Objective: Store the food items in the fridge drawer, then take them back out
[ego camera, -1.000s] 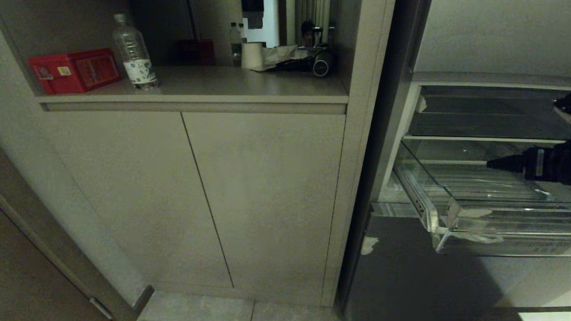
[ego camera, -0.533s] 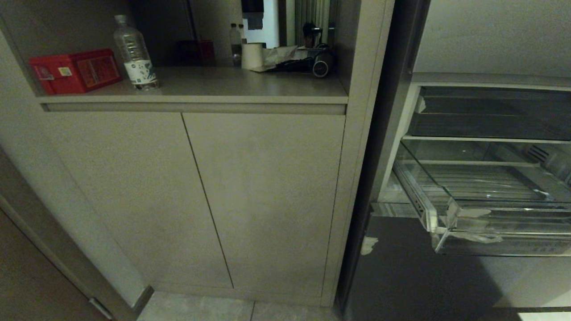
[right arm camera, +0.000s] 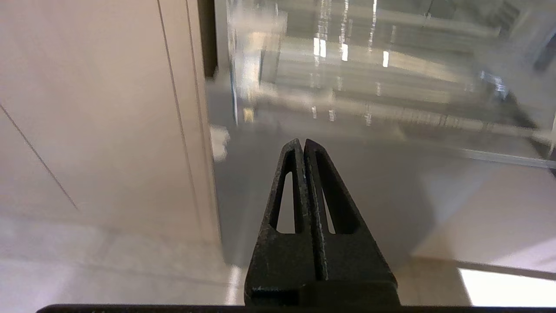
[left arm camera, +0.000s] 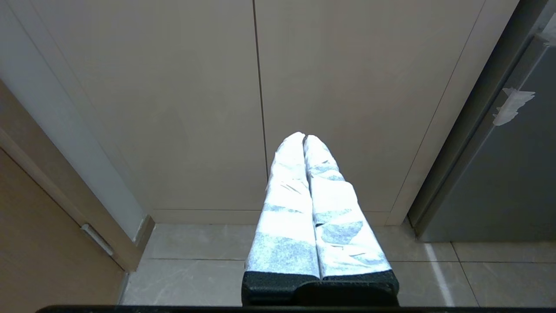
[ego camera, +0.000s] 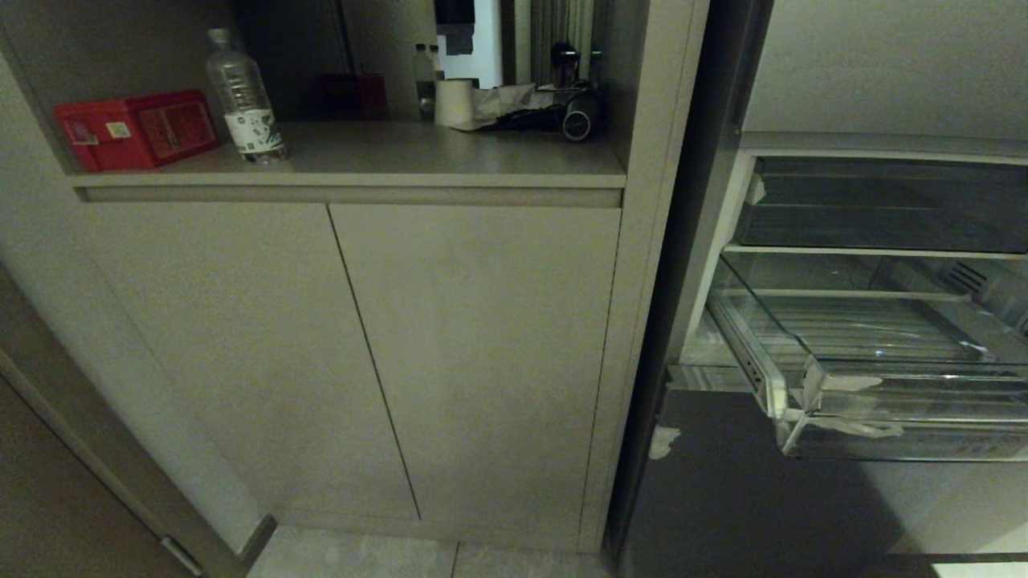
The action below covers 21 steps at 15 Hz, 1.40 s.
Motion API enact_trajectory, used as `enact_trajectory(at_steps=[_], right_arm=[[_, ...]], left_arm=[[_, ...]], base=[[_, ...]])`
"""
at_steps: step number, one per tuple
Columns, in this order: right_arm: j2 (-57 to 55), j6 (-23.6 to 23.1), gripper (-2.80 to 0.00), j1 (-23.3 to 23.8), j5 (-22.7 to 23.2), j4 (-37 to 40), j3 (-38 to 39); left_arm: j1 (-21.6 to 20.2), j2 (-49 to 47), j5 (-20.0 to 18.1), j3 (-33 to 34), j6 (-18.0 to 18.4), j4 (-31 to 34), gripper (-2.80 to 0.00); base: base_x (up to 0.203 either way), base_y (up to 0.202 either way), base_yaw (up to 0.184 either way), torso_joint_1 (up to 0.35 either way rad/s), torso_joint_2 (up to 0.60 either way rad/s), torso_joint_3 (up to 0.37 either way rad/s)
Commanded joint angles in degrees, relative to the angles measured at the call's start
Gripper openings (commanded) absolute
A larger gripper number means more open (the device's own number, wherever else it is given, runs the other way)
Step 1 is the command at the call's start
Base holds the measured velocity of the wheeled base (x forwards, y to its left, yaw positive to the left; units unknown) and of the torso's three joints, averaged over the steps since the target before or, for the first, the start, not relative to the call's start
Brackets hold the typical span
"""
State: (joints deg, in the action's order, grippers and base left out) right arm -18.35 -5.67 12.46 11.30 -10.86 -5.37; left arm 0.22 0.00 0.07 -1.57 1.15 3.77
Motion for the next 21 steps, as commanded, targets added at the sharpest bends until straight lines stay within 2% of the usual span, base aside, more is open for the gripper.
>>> enact_trajectory(at_steps=[1,4,6,10,21], right_arm=[[2.39,-2.96,-2.80,-0.47,-0.85,-1.25,6.73],[2.86,-3.29,-2.80,-8.34,-7.08,2.96,7.10],[8.10,-2.59,-2.80,-11.69,-8.10,5.89,7.04],[18.46,-1.80,-2.80,-12.51,-9.50,6.76,7.01],[18.35,-0.47,-2.80,-12.55,-10.25,6.56,7.20]], left_arm=[[0.04,-0.09,0.01,-0.01,-0.01,0.01,-2.80],[0.04,-0.09,0.01,-0.01,-0.01,0.01,-2.80],[0.03,-0.09,0.01,-0.01,-0.25,-0.06,-2.80],[-0.02,-0.09,0.05,-0.01,-0.24,-0.05,-2.80],[0.00,-0.09,0.01,-0.01,-0.27,-0.07,-2.80]], base=[[0.000,0.000,0.000,0.000,0.00,0.000],[0.000,0.000,0.000,0.000,0.00,0.000],[0.000,0.000,0.000,0.000,0.00,0.000],[0.000,0.000,0.000,0.000,0.00,0.000],[0.000,0.000,0.000,0.000,0.00,0.000]])
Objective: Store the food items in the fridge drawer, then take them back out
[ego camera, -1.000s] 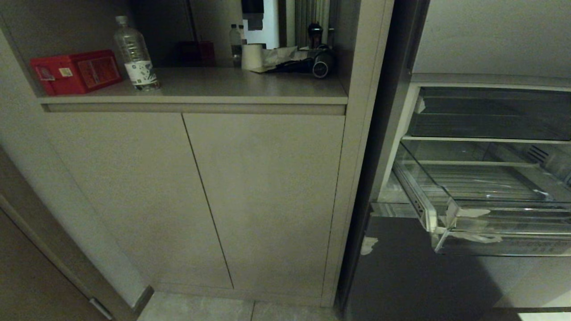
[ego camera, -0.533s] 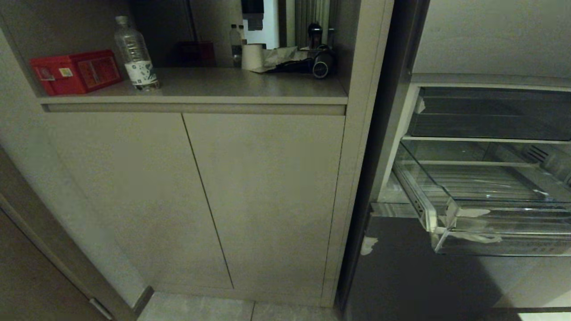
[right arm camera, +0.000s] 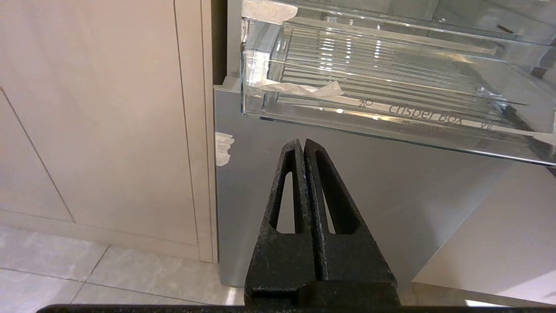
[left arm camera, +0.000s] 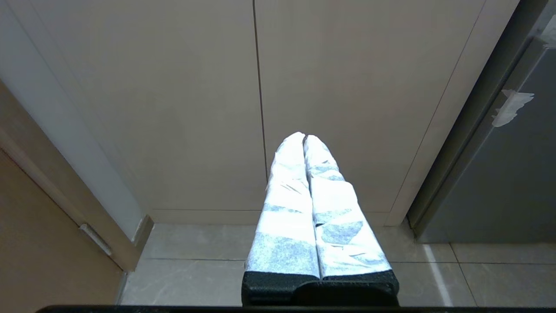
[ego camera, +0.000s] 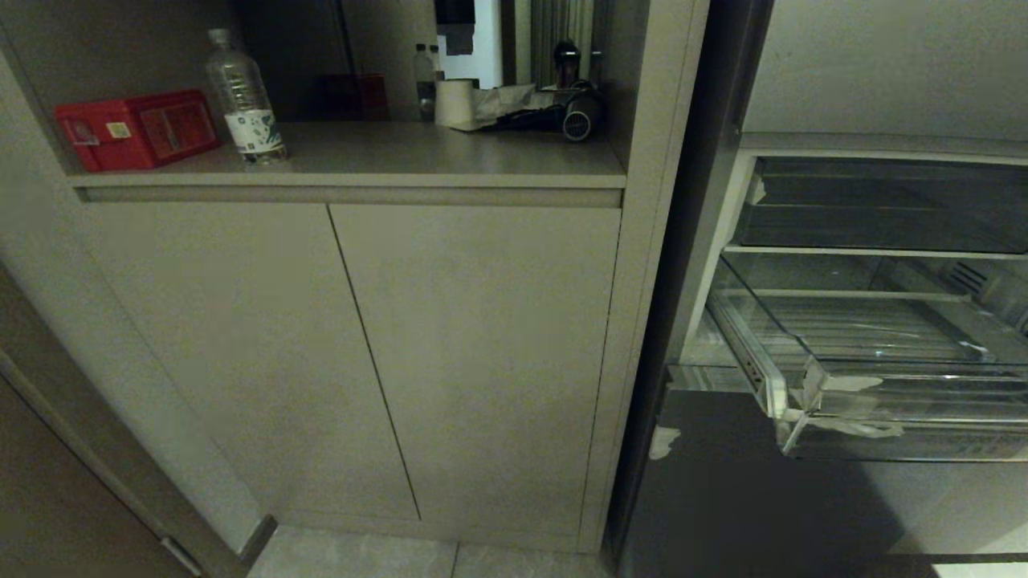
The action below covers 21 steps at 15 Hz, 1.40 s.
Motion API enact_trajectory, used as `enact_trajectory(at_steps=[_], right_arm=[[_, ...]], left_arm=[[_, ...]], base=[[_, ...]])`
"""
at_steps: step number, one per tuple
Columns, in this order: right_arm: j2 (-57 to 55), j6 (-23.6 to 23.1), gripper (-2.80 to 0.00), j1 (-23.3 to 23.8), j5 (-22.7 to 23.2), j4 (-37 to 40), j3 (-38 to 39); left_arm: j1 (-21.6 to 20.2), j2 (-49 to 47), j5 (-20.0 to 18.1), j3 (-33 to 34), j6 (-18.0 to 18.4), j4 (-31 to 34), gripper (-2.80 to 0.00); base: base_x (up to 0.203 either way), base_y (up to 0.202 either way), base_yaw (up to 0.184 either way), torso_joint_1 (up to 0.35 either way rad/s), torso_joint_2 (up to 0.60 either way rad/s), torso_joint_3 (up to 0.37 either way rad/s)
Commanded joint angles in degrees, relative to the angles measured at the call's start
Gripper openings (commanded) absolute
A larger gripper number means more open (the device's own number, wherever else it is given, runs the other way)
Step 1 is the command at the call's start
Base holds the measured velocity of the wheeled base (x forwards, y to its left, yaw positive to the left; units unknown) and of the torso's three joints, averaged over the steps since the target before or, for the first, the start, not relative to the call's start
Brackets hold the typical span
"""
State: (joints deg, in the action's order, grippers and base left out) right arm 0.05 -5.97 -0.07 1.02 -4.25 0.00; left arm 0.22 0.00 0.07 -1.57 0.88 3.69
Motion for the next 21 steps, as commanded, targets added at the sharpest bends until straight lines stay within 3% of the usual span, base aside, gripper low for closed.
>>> enact_trajectory(at_steps=[1,21], right_arm=[[-0.05,-0.18,-2.80,-0.01,0.13,-0.06,1.85],[-0.05,-0.36,-2.80,-0.01,0.95,-0.24,1.76]], left_arm=[[0.04,-0.09,0.01,-0.01,0.00,0.01,-2.80],[-0.01,-0.09,0.01,-0.01,0.00,0.00,-2.80]], base=[[0.000,0.000,0.000,0.000,0.00,0.000],[0.000,0.007,-0.152,0.002,0.00,0.003]])
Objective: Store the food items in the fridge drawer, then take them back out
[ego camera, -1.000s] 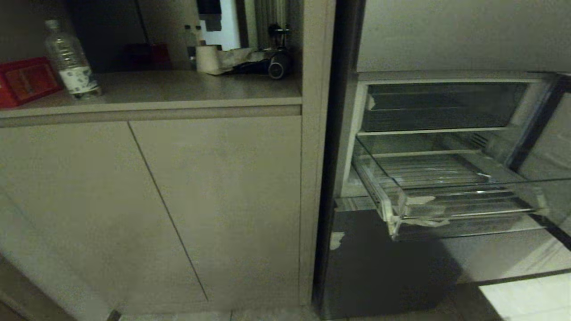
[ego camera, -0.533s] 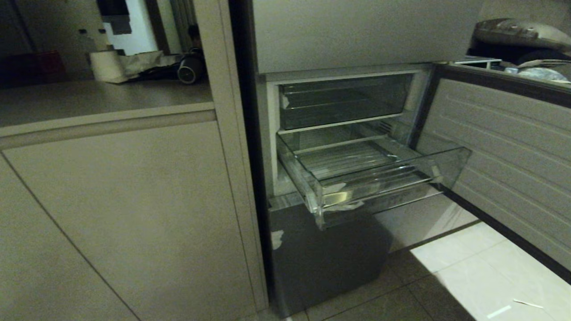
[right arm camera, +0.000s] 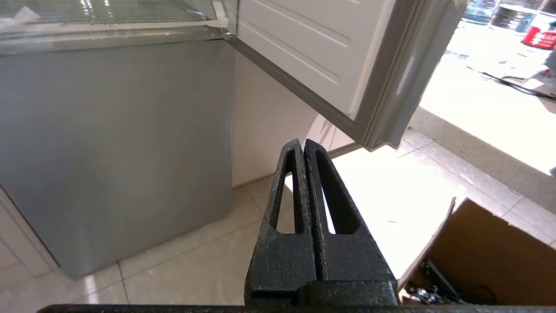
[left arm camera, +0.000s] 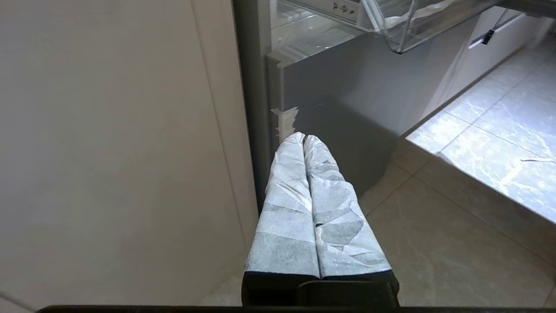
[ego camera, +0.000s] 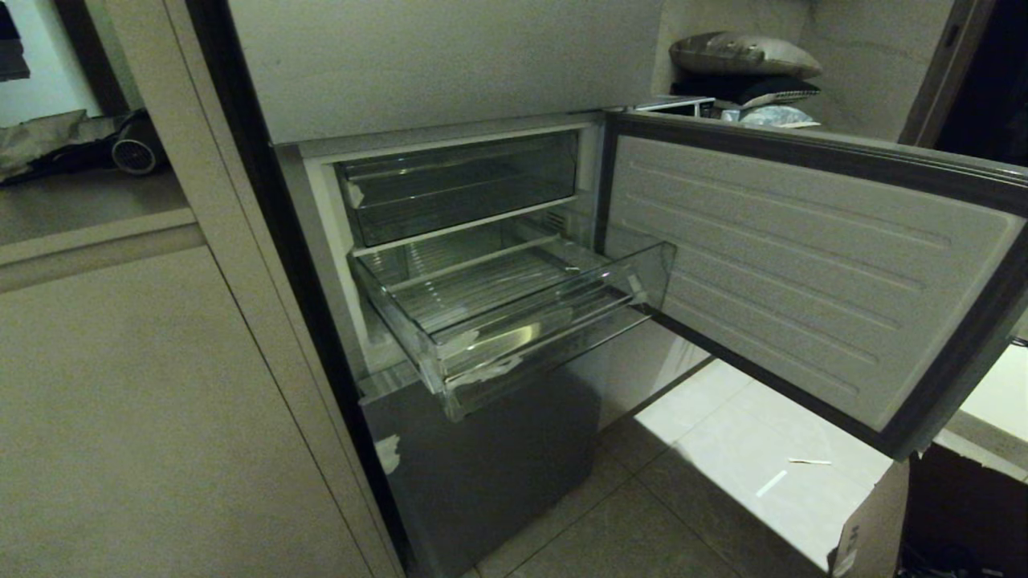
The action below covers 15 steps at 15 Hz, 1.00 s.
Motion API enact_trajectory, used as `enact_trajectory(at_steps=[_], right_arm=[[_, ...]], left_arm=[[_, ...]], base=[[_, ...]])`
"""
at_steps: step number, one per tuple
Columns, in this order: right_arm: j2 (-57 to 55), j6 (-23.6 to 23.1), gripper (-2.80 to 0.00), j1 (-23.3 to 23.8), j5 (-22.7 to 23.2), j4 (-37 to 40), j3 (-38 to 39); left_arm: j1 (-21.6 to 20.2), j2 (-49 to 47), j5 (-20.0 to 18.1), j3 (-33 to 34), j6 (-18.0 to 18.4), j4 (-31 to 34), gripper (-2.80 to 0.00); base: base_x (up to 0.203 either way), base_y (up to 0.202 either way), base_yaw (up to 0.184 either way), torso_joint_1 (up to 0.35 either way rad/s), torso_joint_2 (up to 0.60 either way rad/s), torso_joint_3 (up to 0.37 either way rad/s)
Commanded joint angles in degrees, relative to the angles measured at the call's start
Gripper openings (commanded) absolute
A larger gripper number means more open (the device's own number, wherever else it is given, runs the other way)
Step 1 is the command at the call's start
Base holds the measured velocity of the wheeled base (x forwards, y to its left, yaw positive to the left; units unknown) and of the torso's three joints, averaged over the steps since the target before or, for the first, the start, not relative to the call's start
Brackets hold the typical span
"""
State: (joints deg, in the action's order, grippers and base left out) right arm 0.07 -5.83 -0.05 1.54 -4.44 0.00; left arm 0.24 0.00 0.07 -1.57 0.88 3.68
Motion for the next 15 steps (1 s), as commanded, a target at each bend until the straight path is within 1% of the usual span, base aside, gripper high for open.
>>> enact_trajectory(at_steps=[1,3,5,6,7,9,11,12,14,15], right_arm=[[-0.09,-0.66,-2.80,0.00,-0.11,-0.02,1.68],[-2.95,-0.21,-2.80,0.25,-2.77,0.36,-2.55],[-8.38,1.21,-2.80,0.55,-6.83,2.44,-10.19],[-11.68,2.01,-2.80,1.21,-8.52,4.08,-13.37],[-15.51,3.52,-2.80,3.07,-9.49,5.08,-15.66],[-23.53,8.04,-2.80,10.51,-9.81,5.17,-19.15],[-32.70,12.86,-2.80,22.15,-7.62,2.00,-21.28],[-36.11,14.42,-2.80,27.86,-5.85,-0.44,-21.65],[-43.14,16.70,-2.80,40.35,0.22,-6.16,-22.02],[-46.91,17.61,0.00,45.62,3.24,-8.75,-22.14]], left_arm=[[-0.06,-0.09,0.01,-0.01,0.00,0.09,-2.80],[0.02,-0.09,0.01,-0.01,0.09,0.10,-2.80],[0.00,-0.09,0.01,-0.01,0.00,0.04,-2.80],[0.02,-0.09,0.01,-0.01,0.00,0.01,-2.80],[-0.03,-0.09,0.01,-0.01,0.00,0.10,-2.80],[0.01,-0.09,0.01,-0.01,0.00,0.01,-2.80],[0.02,-0.09,0.01,-0.01,0.00,0.01,-2.80],[0.02,-0.09,0.01,-0.01,0.00,0.01,-2.80],[0.02,-0.09,0.01,-0.01,0.00,0.01,-2.80],[0.02,-0.09,0.02,-0.01,0.00,0.01,-2.80]], base=[[0.000,0.000,0.000,0.000,0.00,0.000],[0.000,0.000,0.000,0.000,0.00,0.000],[0.000,0.000,0.000,0.000,0.00,0.000],[0.000,0.000,0.000,0.000,0.00,0.000],[0.000,0.000,0.000,0.000,0.00,0.000],[0.000,0.000,0.000,0.000,0.00,0.000],[0.000,0.000,0.000,0.000,0.00,0.000],[0.000,0.000,0.000,0.000,0.00,0.000],[0.000,0.000,0.000,0.000,0.00,0.000],[0.000,0.000,0.000,0.000,0.00,0.000]])
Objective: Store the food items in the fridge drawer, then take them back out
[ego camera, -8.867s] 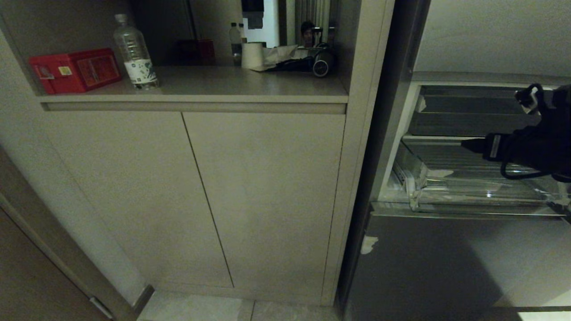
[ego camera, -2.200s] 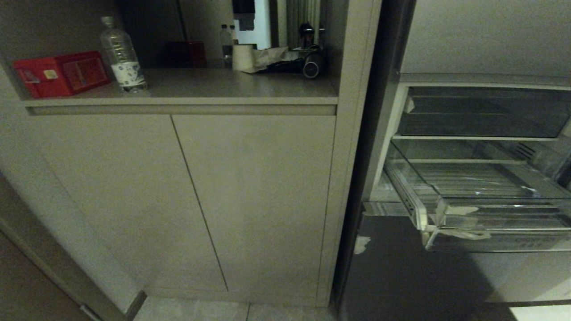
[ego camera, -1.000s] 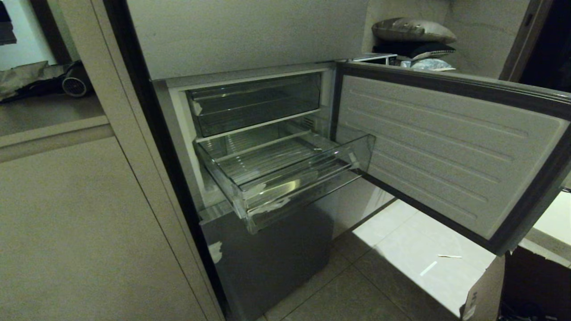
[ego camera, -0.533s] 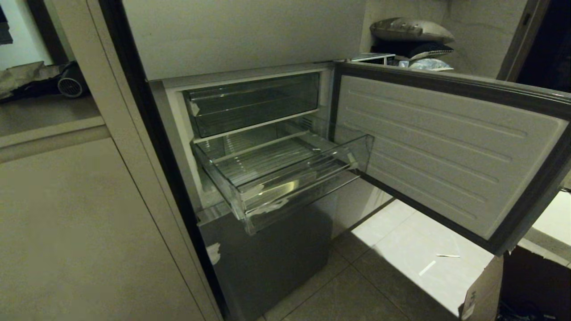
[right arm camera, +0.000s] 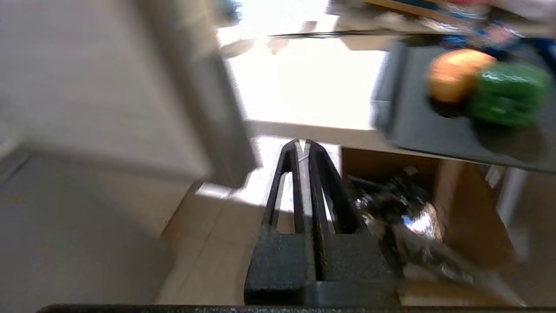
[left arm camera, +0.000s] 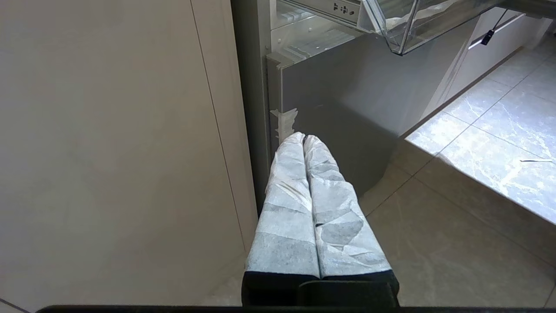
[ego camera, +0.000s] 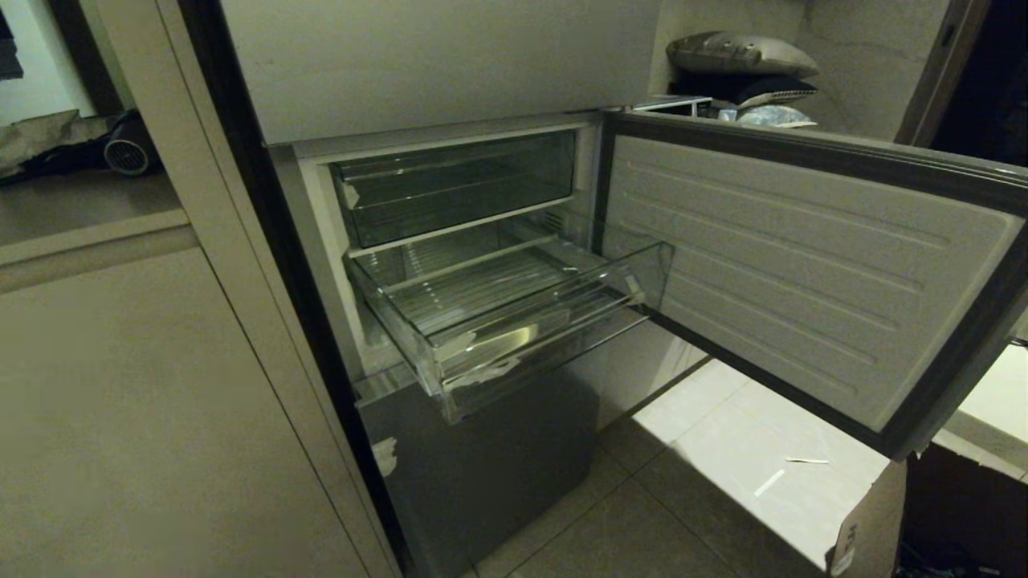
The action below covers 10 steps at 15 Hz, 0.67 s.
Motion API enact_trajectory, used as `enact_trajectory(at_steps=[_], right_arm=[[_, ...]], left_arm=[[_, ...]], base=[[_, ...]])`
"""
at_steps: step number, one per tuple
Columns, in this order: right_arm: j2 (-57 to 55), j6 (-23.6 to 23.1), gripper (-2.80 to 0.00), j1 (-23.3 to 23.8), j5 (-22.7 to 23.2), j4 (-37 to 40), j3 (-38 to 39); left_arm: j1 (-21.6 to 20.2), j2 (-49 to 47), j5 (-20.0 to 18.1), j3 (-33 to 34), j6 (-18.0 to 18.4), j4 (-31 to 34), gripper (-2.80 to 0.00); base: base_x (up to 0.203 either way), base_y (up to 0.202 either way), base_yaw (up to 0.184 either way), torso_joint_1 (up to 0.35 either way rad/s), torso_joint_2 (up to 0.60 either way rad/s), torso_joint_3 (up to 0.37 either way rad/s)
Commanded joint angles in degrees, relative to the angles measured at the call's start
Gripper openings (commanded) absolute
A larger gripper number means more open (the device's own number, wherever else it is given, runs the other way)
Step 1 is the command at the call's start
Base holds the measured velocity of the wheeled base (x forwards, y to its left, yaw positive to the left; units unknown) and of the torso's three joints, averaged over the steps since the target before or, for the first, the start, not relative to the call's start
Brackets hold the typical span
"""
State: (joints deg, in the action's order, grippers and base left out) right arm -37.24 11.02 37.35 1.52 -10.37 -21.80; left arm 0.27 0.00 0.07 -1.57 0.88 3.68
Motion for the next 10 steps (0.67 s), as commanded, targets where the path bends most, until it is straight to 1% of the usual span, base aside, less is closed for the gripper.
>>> enact_trajectory(at_steps=[1,2,4,7,9,10], right_arm=[[-13.57,1.57,0.00,13.12,6.18,-5.38,-0.40],[-17.29,2.22,0.00,16.42,8.83,-8.10,-0.34],[-23.23,2.82,0.00,19.68,11.47,-13.45,-0.20],[-32.21,2.34,0.00,23.20,12.29,-21.47,-0.32],[-37.99,0.63,0.00,24.34,12.37,-27.32,-0.79],[-40.07,-0.97,0.00,25.45,12.32,-28.49,-1.30]], left_arm=[[-0.01,-0.09,0.01,-0.01,0.00,0.07,-2.80],[0.00,-0.09,0.01,-0.01,0.00,0.01,-2.80],[0.00,-0.09,0.01,-0.01,0.00,0.01,-2.80],[-0.01,-0.09,0.01,-0.01,0.00,0.03,-2.80],[0.00,-0.09,0.01,-0.01,0.00,0.01,-2.80],[0.00,-0.09,0.01,-0.01,0.00,0.01,-2.80]], base=[[0.000,0.000,0.000,0.000,0.00,0.000],[0.000,0.000,0.000,0.000,0.00,0.000],[0.000,0.000,0.000,0.000,0.00,0.000],[0.000,0.000,0.000,0.000,0.00,0.000],[0.000,0.000,0.000,0.000,0.00,0.000],[0.000,0.000,0.000,0.000,0.00,0.000]])
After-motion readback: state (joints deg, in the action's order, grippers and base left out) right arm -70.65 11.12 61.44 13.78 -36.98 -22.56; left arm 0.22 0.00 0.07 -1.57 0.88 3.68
